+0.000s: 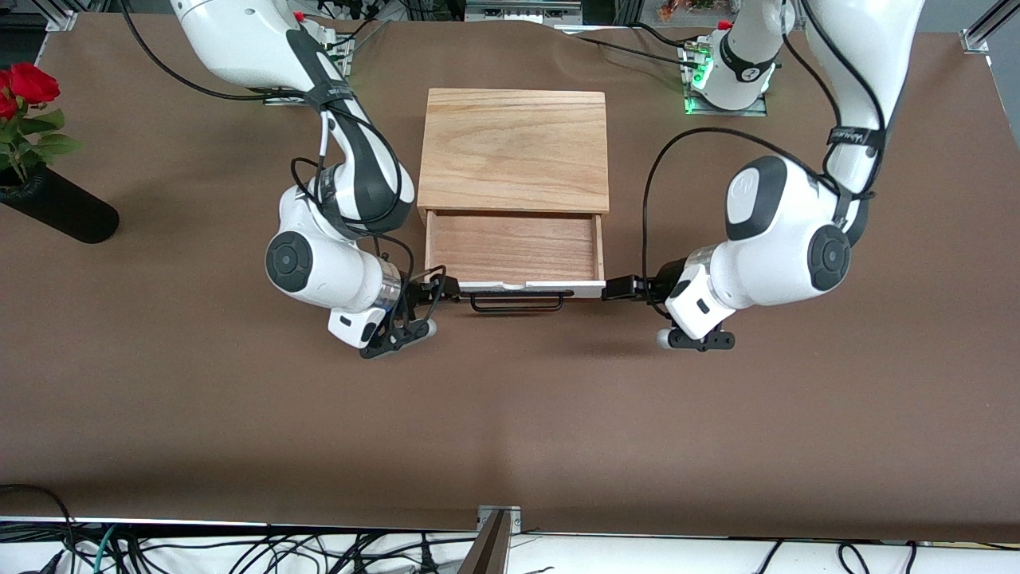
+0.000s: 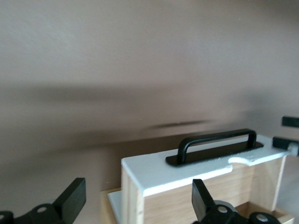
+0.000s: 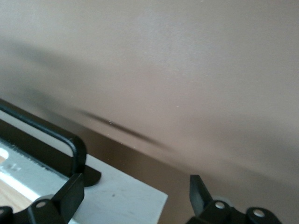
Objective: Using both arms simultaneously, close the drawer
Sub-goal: 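Push the white drawer front into the cabinet with both grippers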
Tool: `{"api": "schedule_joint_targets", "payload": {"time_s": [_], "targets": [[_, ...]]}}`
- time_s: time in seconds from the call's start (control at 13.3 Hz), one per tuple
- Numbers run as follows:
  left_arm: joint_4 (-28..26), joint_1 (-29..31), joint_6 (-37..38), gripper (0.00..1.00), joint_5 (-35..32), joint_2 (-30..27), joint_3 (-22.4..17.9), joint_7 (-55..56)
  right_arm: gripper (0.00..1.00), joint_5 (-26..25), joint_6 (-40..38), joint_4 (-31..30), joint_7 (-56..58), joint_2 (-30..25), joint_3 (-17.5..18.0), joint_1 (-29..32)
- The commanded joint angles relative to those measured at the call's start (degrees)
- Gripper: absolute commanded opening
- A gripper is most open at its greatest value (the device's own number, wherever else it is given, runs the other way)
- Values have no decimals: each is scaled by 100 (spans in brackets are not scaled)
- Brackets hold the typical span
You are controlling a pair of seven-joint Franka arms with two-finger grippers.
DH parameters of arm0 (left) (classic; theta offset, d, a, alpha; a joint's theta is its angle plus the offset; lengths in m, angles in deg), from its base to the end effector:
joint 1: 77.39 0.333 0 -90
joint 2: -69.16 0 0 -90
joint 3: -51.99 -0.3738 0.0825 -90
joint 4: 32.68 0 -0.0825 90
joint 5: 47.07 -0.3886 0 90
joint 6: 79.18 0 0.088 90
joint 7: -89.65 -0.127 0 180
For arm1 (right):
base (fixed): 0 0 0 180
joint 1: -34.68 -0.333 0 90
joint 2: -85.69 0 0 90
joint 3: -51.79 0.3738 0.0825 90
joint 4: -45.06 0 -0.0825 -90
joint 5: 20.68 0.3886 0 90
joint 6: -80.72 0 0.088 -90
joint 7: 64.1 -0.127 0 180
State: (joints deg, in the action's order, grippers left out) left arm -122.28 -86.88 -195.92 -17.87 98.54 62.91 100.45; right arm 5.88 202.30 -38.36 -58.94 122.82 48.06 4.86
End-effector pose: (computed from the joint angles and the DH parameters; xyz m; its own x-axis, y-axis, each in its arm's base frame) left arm 0.6727 -0.2648 0.3887 0.9797 0.0456 -0.1950 0.1358 -0.8668 0.4798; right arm 0.6669 0.3688 0.3347 0.9506 0.3103 0.0121 0.2947 -0.8891 -0.3502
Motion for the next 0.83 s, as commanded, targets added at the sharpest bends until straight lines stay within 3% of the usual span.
{"api": "schedule_joint_targets", "payload": {"time_s": [0.0, 0.53, 0.75], "targets": [[127, 0, -120, 100, 586, 287, -11, -51, 100, 113, -20, 10, 29, 48, 21, -111], [-13, -325, -402, 100, 613, 534, -2, -25, 100, 113, -186, 1, 55, 92, 21, -173], [-101, -492, -402, 100, 930, 534, -2, -25, 100, 104, -248, 1, 55, 92, 21, -173]]}}
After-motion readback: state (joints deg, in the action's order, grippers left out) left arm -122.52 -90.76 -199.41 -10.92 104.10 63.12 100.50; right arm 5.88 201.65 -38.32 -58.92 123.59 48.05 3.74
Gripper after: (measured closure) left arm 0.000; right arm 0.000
